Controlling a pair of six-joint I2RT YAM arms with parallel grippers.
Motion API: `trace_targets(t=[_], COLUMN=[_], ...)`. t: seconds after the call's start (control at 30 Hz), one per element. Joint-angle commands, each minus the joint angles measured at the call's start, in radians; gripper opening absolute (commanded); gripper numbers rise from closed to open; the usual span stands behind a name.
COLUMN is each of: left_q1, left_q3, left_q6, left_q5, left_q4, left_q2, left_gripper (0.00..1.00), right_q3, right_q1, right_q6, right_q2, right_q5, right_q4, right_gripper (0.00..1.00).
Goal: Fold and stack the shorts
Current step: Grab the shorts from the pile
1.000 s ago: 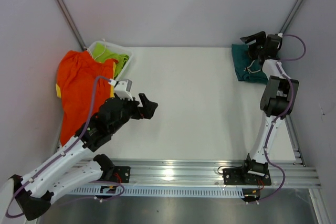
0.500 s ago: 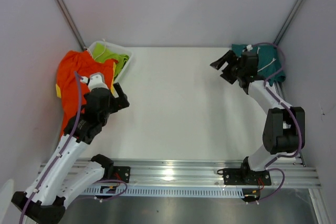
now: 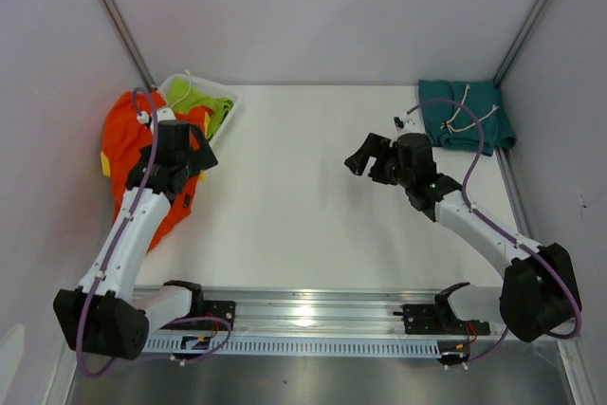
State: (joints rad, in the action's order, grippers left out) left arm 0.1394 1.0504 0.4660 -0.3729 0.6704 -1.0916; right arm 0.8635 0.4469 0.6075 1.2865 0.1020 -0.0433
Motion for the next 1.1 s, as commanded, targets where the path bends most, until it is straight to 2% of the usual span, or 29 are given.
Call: trace_targets(t=[0.0,0.3,0.47,0.5,0.67,0.77,0.87,0.9,0.97,1.0,1.07], left_q1=[-0.085,-0.130,-0.130,-0.130,-0.132,-0.135,-0.136,-0.136,-0.136,-0.136,-0.136], left_q3=[0.060,0.083,0.080,0.077,0.065,0.054,0.057,0.056,0.065,0.069,0.102], left_q6=[-0.027,-0.006,0.010,0.010,0.028,0.034,0.039,0.039,0.042,0.042,0.030], left_q5=[0.069,0.055,0.051,0.049,0.037,0.045,0.075,0.095,0.117,0.115,0.089], left_q4=[-0.023,-0.034,-0.041,-0.045,-0.048,-0.072,-0.077,-0.092,-0.094,-0.097,-0.080], left_q2=[-0.056,-0.172,-0.208,-0.211,-0.240,-0.254,-0.286,-0.290,-0.295,-0.297,-0.301], left_gripper=[0.95,0.81,0.79,0.75,0.74,0.66,0.50,0.36,0.18,0.03,0.00], right_q3=[-0.064,-0.141,-0.167,-0.170,-0.184,-0.188,-0.198,-0.201,-0.207,-0.207,-0.205], right_q1=[0.009,0.006,0.007,0.007,0.006,0.006,0.001,0.001,-0.004,-0.005,-0.010], right_q6=[-0.060,-0.038,-0.026,-0.023,-0.022,-0.020,-0.017,-0.017,-0.015,-0.015,-0.012], right_q2=[-0.056,-0.082,-0.081,-0.081,-0.087,-0.078,-0.076,-0.078,-0.082,-0.081,-0.075], right_q5=[-0.030,0.021,0.048,0.050,0.054,0.057,0.061,0.061,0.058,0.057,0.067], right_q4=[0.033,0.108,0.140,0.141,0.157,0.160,0.168,0.171,0.174,0.175,0.175], right_gripper=[0.89,0.88,0.88,0.88,0.88,0.88,0.88,0.88,0.88,0.88,0.88])
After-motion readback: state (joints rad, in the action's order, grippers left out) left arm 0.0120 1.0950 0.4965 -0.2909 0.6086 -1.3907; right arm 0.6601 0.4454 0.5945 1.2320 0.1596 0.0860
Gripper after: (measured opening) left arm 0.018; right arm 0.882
